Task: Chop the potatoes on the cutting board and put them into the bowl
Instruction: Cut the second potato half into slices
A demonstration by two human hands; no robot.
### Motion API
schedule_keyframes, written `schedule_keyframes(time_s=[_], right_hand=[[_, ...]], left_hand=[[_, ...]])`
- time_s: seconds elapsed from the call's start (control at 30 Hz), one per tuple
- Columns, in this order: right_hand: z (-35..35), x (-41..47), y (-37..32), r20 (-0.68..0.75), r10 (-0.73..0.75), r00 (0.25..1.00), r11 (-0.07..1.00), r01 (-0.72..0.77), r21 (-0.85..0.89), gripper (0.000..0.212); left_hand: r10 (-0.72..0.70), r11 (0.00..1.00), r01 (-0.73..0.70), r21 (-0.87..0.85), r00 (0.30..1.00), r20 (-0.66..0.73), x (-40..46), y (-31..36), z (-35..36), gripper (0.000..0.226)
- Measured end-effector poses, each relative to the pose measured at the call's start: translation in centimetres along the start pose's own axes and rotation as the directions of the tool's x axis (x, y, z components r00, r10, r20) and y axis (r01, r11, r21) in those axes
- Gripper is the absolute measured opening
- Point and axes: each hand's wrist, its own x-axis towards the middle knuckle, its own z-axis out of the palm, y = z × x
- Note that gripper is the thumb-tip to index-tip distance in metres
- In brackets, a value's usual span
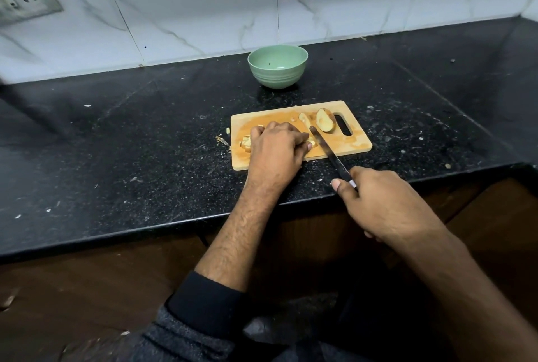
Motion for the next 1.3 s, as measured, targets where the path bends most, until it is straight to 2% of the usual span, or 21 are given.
schedule_keyframes(time_s=[0.13,0.37,0.83,1.07,1.13,1.3], right_hand=[[0.0,-0.1,-0.3,0.007,-0.001,1.000,1.000,0.001,0.001,0.037],[0.2,0.0,-0.7,0.007,0.007,1.000,1.000,-0.007,-0.012,0.031],[0.2,0.5,-2.2,0.038,0.015,0.999,0.997,-0.013,-0.076,0.032],[0.4,2.3,-2.4,0.083,0.029,0.996,0.995,-0.020,-0.102,0.023],[0.7,3.2,-2.4,0.108,0.043,0.993,0.995,-0.033,-0.094,0.015],[0.8,2.2,-1.7,0.141,0.052,0.989,0.983,-0.026,-0.182,0.012]], left_hand=[[0.036,0.999,-0.036,-0.003,0.999,0.024,0.3,0.0,0.2,0.030],[0.012,0.997,-0.013,-0.073,1.000,-0.007,0.3,0.0,0.4,0.024],[0.005,1.000,-0.005,-0.030,1.000,-0.003,0.3,0.3,0.1,0.021],[0.007,0.999,-0.008,-0.036,1.000,-0.016,0.4,0.4,0.2,0.016],[-0.004,0.999,0.003,-0.051,1.000,-0.029,0.3,0.5,0.2,0.015],[-0.024,0.999,0.022,-0.048,0.998,-0.056,0.1,0.6,0.3,0.016]])
